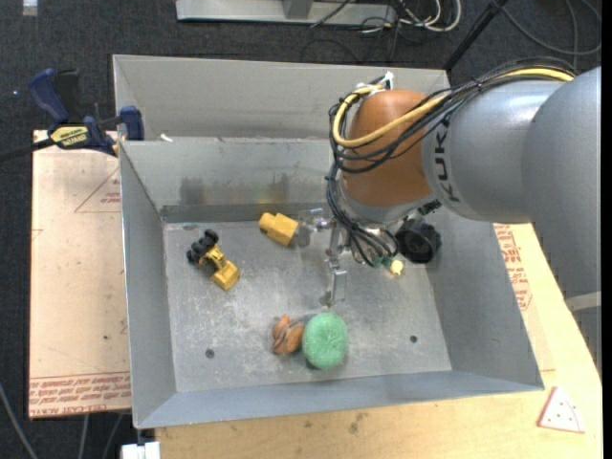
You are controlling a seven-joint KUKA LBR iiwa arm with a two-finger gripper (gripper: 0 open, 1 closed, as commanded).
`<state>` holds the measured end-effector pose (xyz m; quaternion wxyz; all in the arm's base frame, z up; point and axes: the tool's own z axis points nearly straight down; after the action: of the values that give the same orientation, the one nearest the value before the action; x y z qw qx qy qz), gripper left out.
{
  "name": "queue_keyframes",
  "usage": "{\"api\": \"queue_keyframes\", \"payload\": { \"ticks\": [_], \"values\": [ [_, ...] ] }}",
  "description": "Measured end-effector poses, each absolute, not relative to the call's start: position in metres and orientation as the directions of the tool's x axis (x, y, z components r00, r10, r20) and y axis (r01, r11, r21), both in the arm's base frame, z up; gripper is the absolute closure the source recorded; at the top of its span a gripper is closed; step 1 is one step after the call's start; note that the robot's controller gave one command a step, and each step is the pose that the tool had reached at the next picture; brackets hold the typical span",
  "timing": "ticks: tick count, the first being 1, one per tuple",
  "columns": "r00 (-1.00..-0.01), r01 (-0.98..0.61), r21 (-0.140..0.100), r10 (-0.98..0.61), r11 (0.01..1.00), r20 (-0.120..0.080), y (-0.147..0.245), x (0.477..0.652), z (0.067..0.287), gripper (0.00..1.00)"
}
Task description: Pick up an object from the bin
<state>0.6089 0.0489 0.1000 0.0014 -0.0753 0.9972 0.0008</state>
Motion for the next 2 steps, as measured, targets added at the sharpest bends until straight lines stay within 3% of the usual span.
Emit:
{"api": "queue_keyframes", "payload": {
  "ticks": [1,2],
  "values": [
    [-0.989,-0.150,0.001,-0.150,0.989,-0.003,0.049,0.609,0.100,0.00],
    [-0.995,-0.102,0.003,-0.102,0.995,0.005,0.025,0.581,0.130,0.00]
  ]
}}
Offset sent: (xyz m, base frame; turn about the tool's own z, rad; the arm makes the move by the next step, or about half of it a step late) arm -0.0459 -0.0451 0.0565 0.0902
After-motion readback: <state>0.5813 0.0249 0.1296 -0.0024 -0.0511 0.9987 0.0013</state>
